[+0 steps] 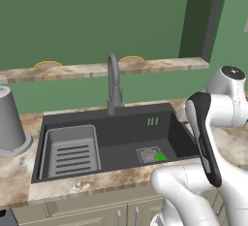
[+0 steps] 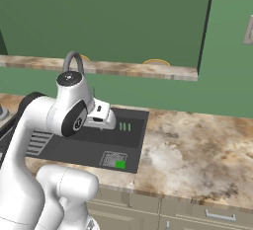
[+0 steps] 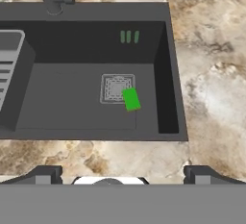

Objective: Pick up the spray and sponge from the sink, and place them back in the cabinet, and close the cabinet doors.

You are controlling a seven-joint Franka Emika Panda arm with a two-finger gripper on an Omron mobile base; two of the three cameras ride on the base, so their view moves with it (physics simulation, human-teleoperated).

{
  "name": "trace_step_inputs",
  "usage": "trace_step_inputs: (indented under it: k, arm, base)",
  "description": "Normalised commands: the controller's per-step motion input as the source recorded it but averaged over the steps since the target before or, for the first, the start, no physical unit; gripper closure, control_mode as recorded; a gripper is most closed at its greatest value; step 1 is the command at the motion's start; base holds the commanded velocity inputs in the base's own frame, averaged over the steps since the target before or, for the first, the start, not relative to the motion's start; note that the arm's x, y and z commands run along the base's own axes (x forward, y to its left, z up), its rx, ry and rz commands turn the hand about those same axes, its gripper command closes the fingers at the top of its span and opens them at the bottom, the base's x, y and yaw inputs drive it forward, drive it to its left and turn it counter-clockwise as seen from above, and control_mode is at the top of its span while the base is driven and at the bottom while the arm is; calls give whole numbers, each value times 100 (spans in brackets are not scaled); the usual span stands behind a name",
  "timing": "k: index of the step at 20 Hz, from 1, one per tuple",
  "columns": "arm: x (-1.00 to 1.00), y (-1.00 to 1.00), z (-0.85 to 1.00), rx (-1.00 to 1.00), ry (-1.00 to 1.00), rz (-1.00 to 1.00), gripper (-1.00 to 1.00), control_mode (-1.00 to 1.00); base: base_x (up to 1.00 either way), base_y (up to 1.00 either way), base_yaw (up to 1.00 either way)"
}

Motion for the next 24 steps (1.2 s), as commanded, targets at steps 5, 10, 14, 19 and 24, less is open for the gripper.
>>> trace_step_inputs:
  k: [5, 10, 14, 19, 24]
  arm:
    - [17, -1, -12, 0, 0, 0, -100, -100]
    - [23, -2, -15, 0, 0, 0, -100, -100]
    - [23, -4, -12, 0, 0, 0, -100, -100]
    - [19, -7, -14, 0, 0, 0, -100, -100]
    - [16, -2, -17, 0, 0, 0, -100, -100]
  base:
    - [0, 0, 0]
    - [0, 0, 0]
    - [0, 0, 0]
    - [0, 0, 0]
    - [0, 0, 0]
